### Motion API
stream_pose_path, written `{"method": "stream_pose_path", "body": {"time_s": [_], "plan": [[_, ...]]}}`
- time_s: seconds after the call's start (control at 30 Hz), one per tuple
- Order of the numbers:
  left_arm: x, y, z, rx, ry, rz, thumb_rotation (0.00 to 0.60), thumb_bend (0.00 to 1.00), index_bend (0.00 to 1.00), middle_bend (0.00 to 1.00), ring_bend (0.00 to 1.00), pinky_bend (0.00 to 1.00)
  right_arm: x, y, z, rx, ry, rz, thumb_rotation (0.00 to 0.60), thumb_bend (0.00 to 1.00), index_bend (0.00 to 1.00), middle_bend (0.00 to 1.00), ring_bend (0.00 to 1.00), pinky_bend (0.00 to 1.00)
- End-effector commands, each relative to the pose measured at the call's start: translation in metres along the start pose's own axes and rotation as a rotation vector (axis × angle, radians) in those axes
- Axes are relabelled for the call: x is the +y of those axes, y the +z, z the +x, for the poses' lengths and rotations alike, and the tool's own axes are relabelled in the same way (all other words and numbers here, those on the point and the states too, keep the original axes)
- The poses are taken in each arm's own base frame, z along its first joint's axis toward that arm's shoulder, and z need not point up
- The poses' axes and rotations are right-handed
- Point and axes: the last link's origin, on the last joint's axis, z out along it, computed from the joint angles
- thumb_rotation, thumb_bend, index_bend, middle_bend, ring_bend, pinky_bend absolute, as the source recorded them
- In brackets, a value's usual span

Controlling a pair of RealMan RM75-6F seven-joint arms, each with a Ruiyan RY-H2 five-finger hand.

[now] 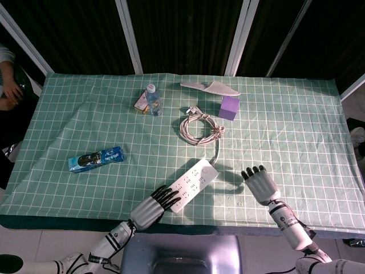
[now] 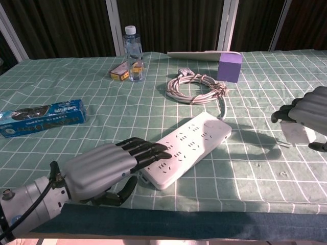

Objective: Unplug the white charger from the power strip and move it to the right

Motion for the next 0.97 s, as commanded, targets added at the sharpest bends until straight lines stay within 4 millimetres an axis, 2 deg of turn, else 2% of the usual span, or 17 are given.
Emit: {"method": "stream_pose_path", "body": {"time_s": [0.03, 0.13, 0.27, 0.37, 0.47, 0.5, 0.6, 0.67, 0.73, 0.97], "plan": [[-0.007, -0.002, 0.011, 0.066, -0.013, 0.006, 0.6, 0.74, 0.0, 0.02, 0.0, 0.02, -0.002, -0.006, -0.001, -0.046, 0.043, 0.032, 0.6, 0.25, 0.0, 0.07, 0.07, 0.2], [-0.017, -0.009, 0.023, 0.131, -0.031, 0.024, 0.6, 0.7, 0.0, 0.02, 0.0, 0.03, 0.002, -0.016, 0.008, -0.026, 0.092, 0.034, 0.6, 0.2, 0.0, 0.0, 0.02, 0.15], [-0.038, -0.03, 0.044, 0.2, -0.016, 0.07, 0.6, 0.66, 0.0, 0.01, 0.0, 0.03, 0.021, -0.045, 0.023, 0.048, 0.225, -0.016, 0.6, 0.19, 0.0, 0.0, 0.0, 0.15], [-0.059, -0.063, 0.061, 0.234, -0.012, 0.15, 0.6, 0.63, 0.0, 0.0, 0.0, 0.03, 0.045, -0.079, 0.028, 0.089, 0.332, -0.118, 0.6, 0.19, 0.0, 0.0, 0.0, 0.1], [-0.083, -0.107, 0.074, 0.24, -0.013, 0.271, 0.6, 0.61, 0.0, 0.0, 0.0, 0.02, 0.067, -0.115, 0.026, 0.145, 0.44, -0.242, 0.6, 0.19, 0.0, 0.0, 0.0, 0.04], [-0.093, -0.125, 0.077, 0.24, -0.004, 0.325, 0.6, 0.61, 0.0, 0.0, 0.0, 0.02, 0.074, -0.128, 0.021, 0.168, 0.477, -0.285, 0.6, 0.18, 0.0, 0.0, 0.0, 0.03], [-0.116, -0.164, 0.081, 0.266, 0.028, 0.446, 0.6, 0.61, 0.0, 0.0, 0.0, 0.02, 0.085, -0.154, 0.003, 0.195, 0.534, -0.372, 0.6, 0.16, 0.0, 0.0, 0.0, 0.01], [-0.128, -0.184, 0.08, 0.296, 0.042, 0.513, 0.6, 0.61, 0.0, 0.0, 0.0, 0.02, 0.091, -0.166, -0.011, 0.17, 0.555, -0.435, 0.6, 0.16, 0.0, 0.0, 0.0, 0.0], [-0.134, -0.194, 0.077, 0.3, 0.031, 0.545, 0.6, 0.6, 0.0, 0.0, 0.0, 0.02, 0.095, -0.169, -0.012, 0.175, 0.567, -0.453, 0.6, 0.16, 0.0, 0.0, 0.0, 0.0], [-0.139, -0.196, 0.075, 0.218, -0.033, 0.544, 0.6, 0.59, 0.0, 0.0, 0.0, 0.02, 0.093, -0.168, -0.013, 0.182, 0.571, -0.435, 0.6, 0.16, 0.0, 0.0, 0.0, 0.0]]}}
